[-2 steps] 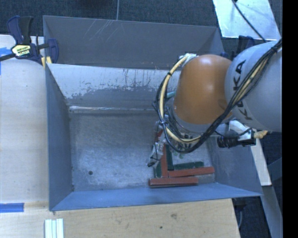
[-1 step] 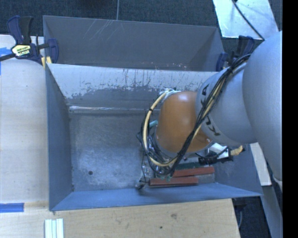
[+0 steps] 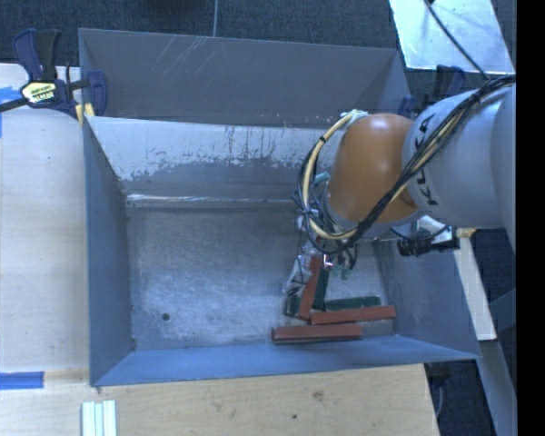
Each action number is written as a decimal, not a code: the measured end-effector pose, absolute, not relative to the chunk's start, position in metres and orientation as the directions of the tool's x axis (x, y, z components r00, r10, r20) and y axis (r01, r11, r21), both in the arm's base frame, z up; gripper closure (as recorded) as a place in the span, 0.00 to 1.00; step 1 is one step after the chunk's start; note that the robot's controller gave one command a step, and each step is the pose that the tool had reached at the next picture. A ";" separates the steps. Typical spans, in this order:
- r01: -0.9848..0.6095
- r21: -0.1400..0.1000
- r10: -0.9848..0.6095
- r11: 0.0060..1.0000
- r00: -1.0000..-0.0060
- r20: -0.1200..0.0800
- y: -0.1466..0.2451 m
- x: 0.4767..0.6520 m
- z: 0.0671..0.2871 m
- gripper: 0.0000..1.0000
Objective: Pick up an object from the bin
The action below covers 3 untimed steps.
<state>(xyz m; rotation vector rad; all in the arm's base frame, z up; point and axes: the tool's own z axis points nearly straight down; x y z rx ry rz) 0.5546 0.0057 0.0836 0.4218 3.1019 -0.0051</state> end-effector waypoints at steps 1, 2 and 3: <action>0.277 -0.003 0.277 0.961 -0.961 -0.007 -0.064 0.545 0.097 0.00; 0.133 -0.002 0.133 0.991 -0.991 -0.001 -0.090 0.504 0.108 0.00; -0.038 0.000 -0.038 0.999 -0.999 -0.001 -0.058 0.509 0.070 0.00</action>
Offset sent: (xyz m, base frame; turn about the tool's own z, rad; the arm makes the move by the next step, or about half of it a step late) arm -0.0101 -0.0631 0.0125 0.0029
